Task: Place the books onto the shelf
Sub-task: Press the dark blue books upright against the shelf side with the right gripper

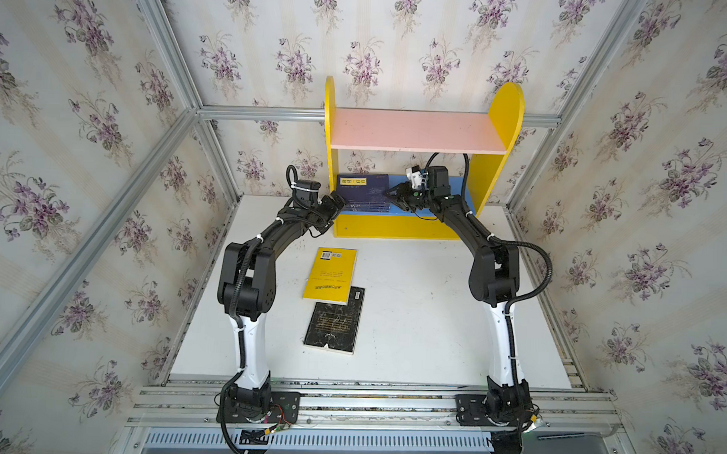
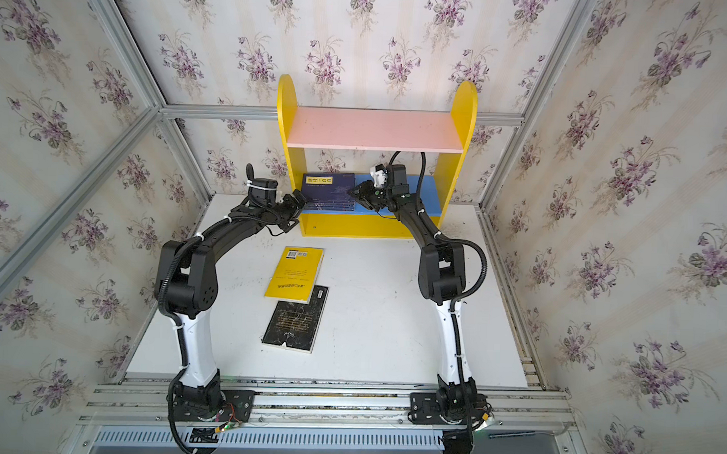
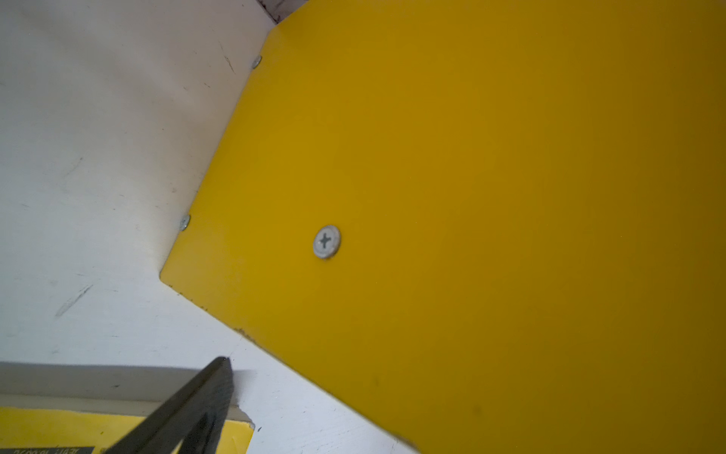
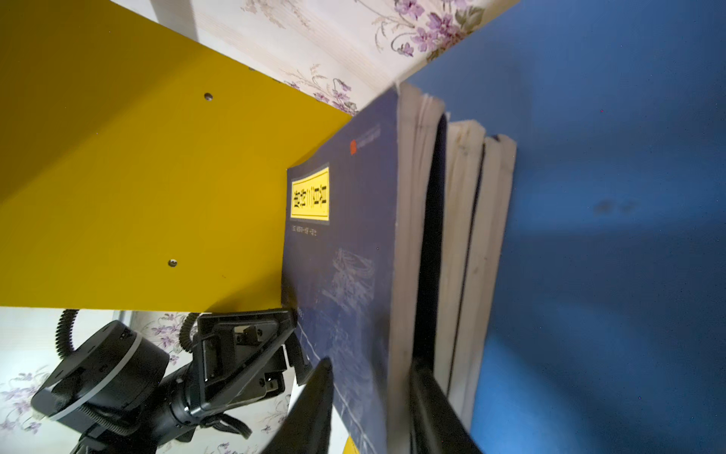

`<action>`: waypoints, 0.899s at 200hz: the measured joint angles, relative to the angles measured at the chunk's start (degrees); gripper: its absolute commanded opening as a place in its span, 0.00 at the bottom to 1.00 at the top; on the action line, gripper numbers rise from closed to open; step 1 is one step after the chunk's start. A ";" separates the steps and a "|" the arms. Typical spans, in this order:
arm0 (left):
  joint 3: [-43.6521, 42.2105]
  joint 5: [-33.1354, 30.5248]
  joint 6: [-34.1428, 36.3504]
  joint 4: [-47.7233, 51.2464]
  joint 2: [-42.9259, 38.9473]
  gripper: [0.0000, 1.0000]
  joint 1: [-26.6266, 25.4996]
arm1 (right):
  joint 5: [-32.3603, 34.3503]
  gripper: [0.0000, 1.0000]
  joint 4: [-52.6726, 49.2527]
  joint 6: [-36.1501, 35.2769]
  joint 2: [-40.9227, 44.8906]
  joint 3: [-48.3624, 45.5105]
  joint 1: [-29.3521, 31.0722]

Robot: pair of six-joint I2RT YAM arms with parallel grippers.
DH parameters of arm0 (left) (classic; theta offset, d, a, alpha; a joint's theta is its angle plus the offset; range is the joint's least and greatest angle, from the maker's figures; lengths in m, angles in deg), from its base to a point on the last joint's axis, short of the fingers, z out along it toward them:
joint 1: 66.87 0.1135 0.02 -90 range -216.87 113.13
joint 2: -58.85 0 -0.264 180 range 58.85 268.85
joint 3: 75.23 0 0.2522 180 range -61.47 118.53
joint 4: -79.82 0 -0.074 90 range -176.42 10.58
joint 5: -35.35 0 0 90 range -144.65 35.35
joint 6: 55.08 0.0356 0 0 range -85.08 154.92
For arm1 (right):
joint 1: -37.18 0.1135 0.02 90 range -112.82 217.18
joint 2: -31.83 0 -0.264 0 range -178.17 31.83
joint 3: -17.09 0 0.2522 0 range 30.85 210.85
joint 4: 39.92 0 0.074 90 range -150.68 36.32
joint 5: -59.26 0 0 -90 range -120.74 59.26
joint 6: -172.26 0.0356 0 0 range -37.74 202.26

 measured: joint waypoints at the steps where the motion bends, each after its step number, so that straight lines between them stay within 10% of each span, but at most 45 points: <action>1: 0.02 0.00 -0.02 0.02 0.00 0.99 0.00 | 0.20 0.32 -0.17 -0.07 0.00 0.11 -0.02; 180: 1.60 -3.17 0.02 5.40 -1.92 0.99 -0.17 | 2.58 0.15 -5.27 -3.85 0.15 1.40 0.28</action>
